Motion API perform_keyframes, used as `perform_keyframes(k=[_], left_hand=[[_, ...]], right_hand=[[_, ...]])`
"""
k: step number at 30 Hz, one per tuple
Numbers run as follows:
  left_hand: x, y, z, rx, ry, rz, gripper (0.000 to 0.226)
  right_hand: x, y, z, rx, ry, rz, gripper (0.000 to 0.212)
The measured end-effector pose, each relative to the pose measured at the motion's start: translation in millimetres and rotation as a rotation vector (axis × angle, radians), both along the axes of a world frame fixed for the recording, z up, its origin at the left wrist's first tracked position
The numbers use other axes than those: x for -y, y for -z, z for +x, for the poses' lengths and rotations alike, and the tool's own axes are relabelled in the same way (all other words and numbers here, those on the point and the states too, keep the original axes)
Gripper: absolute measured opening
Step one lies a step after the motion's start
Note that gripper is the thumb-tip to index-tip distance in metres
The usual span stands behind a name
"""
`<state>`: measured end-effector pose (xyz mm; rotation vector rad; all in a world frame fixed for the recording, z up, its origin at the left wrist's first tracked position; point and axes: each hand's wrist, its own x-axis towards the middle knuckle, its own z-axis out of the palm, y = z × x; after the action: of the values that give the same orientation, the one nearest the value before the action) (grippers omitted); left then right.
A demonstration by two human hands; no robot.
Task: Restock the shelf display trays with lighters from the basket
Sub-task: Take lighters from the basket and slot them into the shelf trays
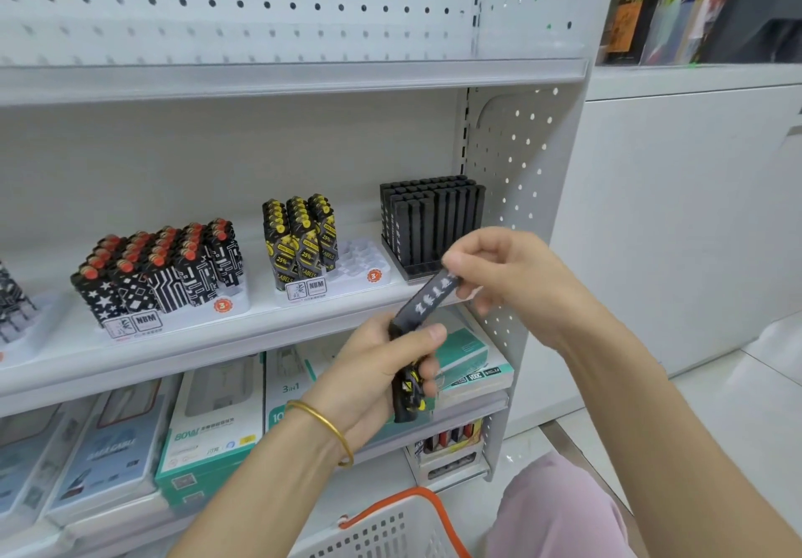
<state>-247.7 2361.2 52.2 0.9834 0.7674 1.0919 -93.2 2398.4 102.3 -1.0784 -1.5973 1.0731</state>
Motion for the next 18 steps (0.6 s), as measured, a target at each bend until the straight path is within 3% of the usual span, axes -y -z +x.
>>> perform_keyframes(k=[5, 10, 16, 18], left_hand=[[2.2, -8.0, 0.0, 0.132, -0.132, 0.052, 0.021], [-1.7, -12.9, 3.1, 0.067, -0.239, 0.089, 0.009], [-6.2, -16.8, 6.4, -0.003, -0.24, 0.112, 0.011], [-6.5, -16.9, 7.2, 0.006, -0.211, 0.083, 0.011]], right_hand=[[1.2, 6.4, 15.9, -0.086, -0.003, -0.085, 0.007], [4.7, 5.4, 22.7, 0.116, -0.15, -0.057, 0.005], [0.8, -1.1, 18.9, 0.217, -0.288, -0.051, 0.029], [-2.3, -4.8, 19.0, 0.185, -0.221, 0.009, 0.039]])
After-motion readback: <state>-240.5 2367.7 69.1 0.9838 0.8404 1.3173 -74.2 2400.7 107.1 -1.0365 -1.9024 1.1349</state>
